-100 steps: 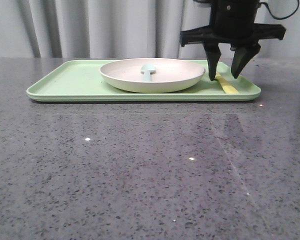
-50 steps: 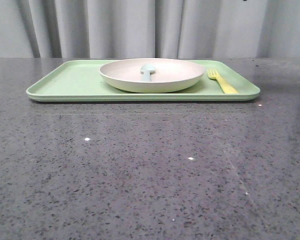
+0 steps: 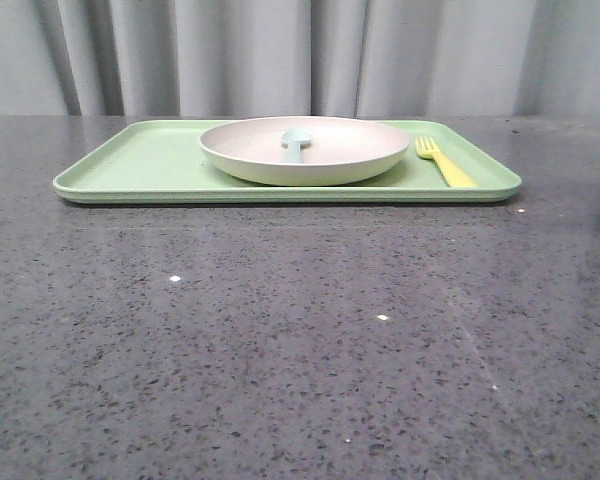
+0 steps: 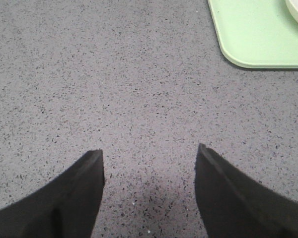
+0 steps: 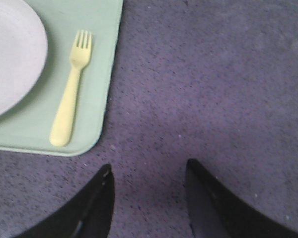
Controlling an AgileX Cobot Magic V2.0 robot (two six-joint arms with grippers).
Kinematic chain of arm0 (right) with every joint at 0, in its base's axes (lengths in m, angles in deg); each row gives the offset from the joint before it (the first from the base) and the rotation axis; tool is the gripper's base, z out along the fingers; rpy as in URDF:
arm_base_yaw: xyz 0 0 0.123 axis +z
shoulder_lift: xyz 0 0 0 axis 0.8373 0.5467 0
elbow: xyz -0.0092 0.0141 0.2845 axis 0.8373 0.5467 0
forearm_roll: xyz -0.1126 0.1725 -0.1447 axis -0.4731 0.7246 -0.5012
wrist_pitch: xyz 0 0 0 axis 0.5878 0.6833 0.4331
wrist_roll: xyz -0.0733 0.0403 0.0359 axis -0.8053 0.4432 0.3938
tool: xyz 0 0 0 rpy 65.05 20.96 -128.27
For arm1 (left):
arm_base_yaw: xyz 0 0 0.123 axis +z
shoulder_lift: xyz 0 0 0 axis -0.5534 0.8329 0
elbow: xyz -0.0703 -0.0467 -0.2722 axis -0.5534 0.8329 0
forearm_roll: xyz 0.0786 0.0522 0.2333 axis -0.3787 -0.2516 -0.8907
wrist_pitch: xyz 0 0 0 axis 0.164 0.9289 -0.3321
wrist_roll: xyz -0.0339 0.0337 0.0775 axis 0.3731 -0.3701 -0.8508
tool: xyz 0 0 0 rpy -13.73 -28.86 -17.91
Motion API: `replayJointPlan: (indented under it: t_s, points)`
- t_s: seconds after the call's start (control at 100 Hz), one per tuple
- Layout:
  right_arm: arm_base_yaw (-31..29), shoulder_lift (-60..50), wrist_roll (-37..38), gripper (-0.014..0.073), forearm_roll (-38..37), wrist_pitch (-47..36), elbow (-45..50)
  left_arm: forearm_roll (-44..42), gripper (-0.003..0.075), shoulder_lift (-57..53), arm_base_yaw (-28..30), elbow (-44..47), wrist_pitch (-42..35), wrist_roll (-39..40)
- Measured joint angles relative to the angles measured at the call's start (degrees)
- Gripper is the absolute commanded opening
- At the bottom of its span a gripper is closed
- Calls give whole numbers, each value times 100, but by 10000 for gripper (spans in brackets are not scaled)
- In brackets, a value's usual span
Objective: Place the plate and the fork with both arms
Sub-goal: 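Raise the right gripper away from the fork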
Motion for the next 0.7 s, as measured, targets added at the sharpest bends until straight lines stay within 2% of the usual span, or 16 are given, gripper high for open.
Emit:
replayJointPlan:
  t_s: [0.3,0.7]
  points:
    - [-1159,-1587,0,352,-70,-299,1689,0,399,0,0,0,0,0]
    - [-1232,-3807,0,352,-10,-298,2884,0,399,0,0,0,0,0]
